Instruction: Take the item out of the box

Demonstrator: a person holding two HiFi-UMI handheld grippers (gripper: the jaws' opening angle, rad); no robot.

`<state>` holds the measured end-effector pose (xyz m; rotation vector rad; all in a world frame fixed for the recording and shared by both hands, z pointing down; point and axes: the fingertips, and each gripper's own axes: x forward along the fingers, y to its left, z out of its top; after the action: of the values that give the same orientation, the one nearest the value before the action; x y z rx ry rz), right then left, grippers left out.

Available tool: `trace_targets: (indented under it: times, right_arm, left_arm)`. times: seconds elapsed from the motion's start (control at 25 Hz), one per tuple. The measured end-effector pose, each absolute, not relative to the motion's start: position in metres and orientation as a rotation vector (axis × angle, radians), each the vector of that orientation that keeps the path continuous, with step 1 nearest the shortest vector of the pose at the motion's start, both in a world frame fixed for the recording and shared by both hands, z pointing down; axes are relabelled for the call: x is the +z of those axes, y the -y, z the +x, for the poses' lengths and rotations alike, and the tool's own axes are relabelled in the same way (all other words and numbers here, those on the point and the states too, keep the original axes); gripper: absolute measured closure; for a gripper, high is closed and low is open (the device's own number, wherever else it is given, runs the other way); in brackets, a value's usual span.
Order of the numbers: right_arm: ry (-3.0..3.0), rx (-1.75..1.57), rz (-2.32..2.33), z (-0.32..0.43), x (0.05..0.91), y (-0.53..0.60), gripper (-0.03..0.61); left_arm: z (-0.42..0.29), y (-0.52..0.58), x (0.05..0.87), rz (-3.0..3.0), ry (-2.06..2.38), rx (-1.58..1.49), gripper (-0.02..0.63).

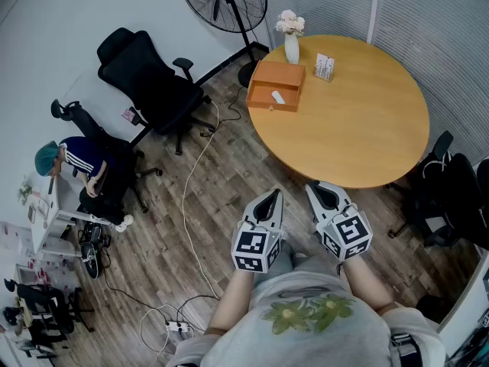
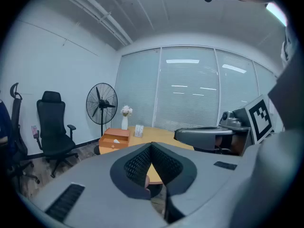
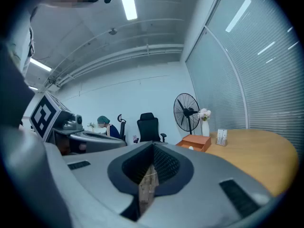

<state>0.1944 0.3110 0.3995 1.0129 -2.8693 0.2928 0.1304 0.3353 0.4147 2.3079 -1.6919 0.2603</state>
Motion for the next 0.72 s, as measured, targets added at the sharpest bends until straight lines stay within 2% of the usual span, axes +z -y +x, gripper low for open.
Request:
trace_targets:
  times: [0.32, 0.72]
  right_arm:
    - [2.849, 0.286, 1.024, 0.172, 0.403, -0.295, 0.575]
    - [2.815, 0.221, 1.066, 0.133, 0.4, -0.214, 0.574]
  left_arm:
    - [0.112, -0.31, 0.414, 2.312, 1.681, 0.219, 0.606]
    - [0.06, -0.224, 0.405, 2.324, 1.701, 0.139, 0.606]
